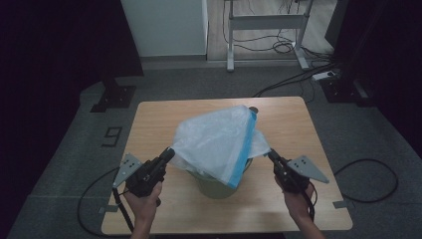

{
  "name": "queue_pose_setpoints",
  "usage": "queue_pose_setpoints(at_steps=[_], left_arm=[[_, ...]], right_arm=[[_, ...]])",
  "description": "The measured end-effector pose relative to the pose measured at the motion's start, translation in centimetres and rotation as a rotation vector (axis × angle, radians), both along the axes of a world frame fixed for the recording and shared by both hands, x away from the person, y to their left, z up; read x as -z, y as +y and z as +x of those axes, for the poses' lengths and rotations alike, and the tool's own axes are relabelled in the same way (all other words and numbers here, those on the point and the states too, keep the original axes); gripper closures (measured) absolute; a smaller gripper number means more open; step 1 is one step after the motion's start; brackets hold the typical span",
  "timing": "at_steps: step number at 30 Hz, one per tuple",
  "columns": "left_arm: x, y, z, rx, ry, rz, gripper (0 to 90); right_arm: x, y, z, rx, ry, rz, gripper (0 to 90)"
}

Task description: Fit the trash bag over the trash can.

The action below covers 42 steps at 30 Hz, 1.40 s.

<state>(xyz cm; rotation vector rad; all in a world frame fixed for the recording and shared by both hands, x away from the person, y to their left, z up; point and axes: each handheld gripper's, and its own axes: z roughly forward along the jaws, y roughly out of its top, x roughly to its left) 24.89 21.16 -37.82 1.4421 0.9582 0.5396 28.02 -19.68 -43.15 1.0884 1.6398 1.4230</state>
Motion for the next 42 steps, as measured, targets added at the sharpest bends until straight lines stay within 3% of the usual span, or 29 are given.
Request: queue_pose_setpoints(at_steps=[5, 8, 12, 13, 14, 15, 16, 18, 19, 20, 21, 22, 27, 31, 35, 36, 39, 42], left_arm=[[0.7, 1.2, -0.1, -0.009, 0.017, -0.022, 89.7], [1.1, 1.5, -0.1, -0.005, 0.029, -0.032, 89.7], [1.5, 1.3, -0.1, 0.002, 0.032, -0.028, 89.7], [1.6, 1.2, -0.2, 0.002, 0.03, -0.025, 89.6], [1.6, 1.1, -0.2, 0.002, 0.029, -0.024, 89.6], [1.7, 1.1, -0.3, 0.003, 0.027, -0.023, 89.6], [1.8, 1.0, -0.3, 0.001, 0.027, -0.024, 89.6], [1.8, 1.0, -0.2, 0.0, 0.028, -0.025, 89.5], [1.9, 0.8, -0.1, 0.002, 0.032, -0.025, 89.5], [1.9, 0.8, -0.1, 0.002, 0.032, -0.025, 89.5], [2.0, 0.5, -0.1, 0.005, 0.033, -0.024, 89.5], [2.0, 0.5, -0.1, 0.005, 0.033, -0.024, 89.5], [2.2, -0.3, -0.1, 0.009, 0.036, 0.005, 89.3], [2.6, -0.9, -0.2, 0.017, 0.043, 0.028, 89.0], [2.7, -0.8, -0.2, 0.029, 0.052, 0.033, 87.1], [2.7, -0.8, -0.2, 0.047, 0.058, 0.032, 84.3], [2.0, -0.4, -1.0, 0.019, 0.026, 0.048, 60.2], [1.4, -0.1, -1.5, 0.006, 0.012, 0.051, 49.9]], right_arm=[[-0.4, -1.7, 2.5, 0.07, 0.033, 0.001, 89.1], [-0.2, -2.6, 3.6, 0.123, 0.041, -0.037, 89.1], [0.5, -3.1, 4.1, 0.141, 0.052, -0.053, 86.6], [0.9, -3.4, 4.0, 0.145, 0.06, -0.04, 73.4], [0.9, -3.4, 4.0, 0.145, 0.06, -0.04, 73.4], [1.0, -3.7, 3.4, 0.171, 0.052, -0.022, 55.1], [0.9, -3.7, 2.9, 0.198, 0.044, -0.024, 48.2], [0.9, -3.6, 2.2, 0.214, 0.038, -0.022, 43.6], [0.8, -3.3, 0.8, 0.197, 0.027, 0.001, 38.2], [0.8, -3.3, 0.8, 0.197, 0.027, 0.001, 38.2], [0.7, -2.8, -0.6, 0.156, 0.018, 0.015, 36.4], [0.7, -2.8, -0.6, 0.156, 0.018, 0.015, 36.4], [0.3, -0.9, -3.3, 0.048, 0.006, 0.032, 33.7], [-0.5, 1.0, -4.1, -0.036, -0.007, 0.057, 31.8], [-0.9, 2.2, -3.8, -0.071, 0.015, 0.078, 26.3], [-1.0, 2.6, -3.7, -0.079, 0.018, 0.084, 25.5], [-1.5, 4.0, -3.6, -0.097, 0.005, 0.06, 25.5], [-1.5, 4.3, -3.1, -0.094, 0.021, 0.053, 27.5]])
